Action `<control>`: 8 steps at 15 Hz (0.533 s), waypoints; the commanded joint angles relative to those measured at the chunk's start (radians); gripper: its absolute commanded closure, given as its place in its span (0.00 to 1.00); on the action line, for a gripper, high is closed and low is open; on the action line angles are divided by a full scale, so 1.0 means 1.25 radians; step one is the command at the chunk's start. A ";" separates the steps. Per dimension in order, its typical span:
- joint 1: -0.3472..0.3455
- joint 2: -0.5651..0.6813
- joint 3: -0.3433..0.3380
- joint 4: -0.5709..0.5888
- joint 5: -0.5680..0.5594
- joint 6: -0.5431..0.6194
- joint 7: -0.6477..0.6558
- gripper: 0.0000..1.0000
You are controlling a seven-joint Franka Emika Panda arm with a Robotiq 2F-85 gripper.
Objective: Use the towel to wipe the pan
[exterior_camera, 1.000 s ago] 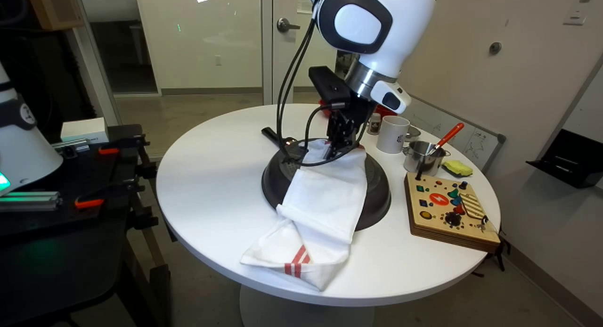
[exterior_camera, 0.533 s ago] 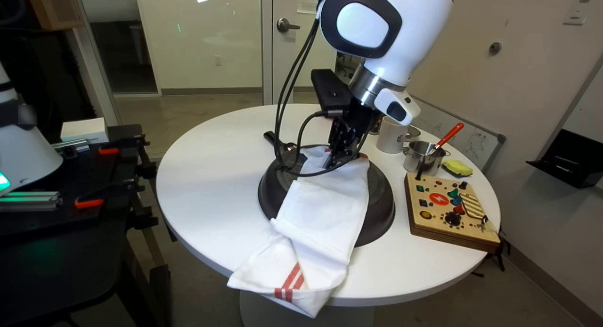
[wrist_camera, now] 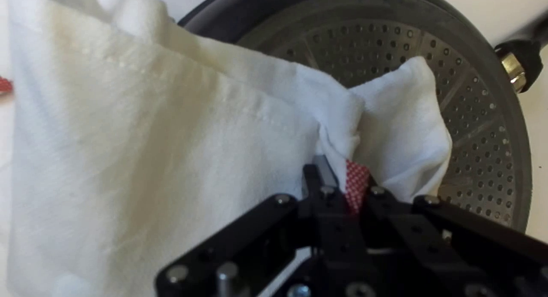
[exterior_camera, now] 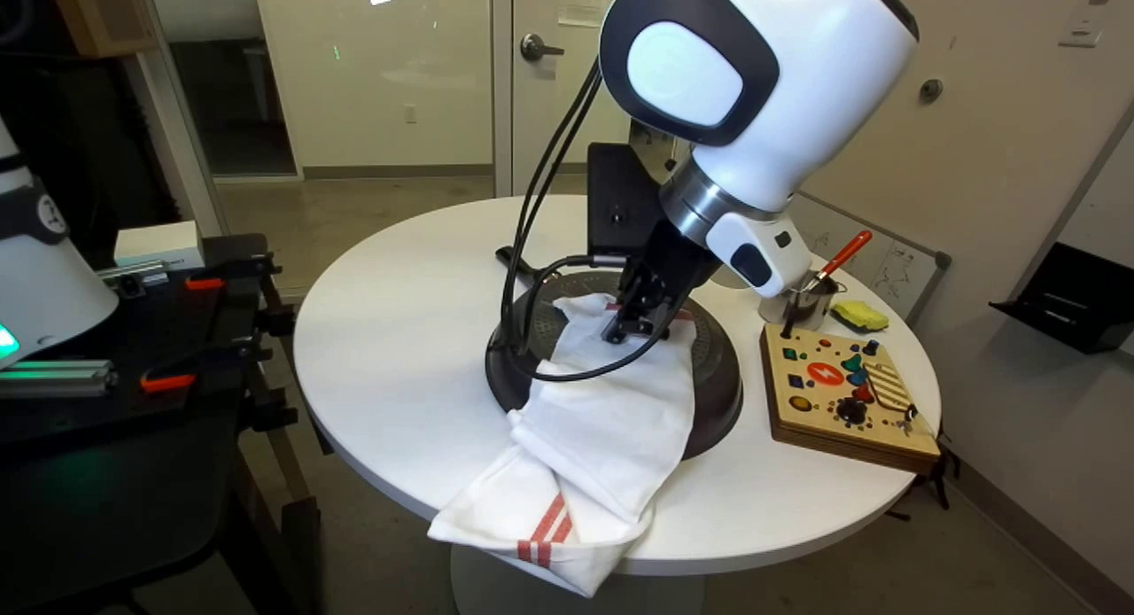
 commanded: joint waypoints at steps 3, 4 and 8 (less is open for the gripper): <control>0.047 0.007 -0.053 0.010 -0.075 0.028 0.063 0.95; 0.058 0.007 -0.065 0.011 -0.101 0.037 0.082 0.95; 0.093 0.010 -0.096 0.013 -0.187 0.056 0.144 0.95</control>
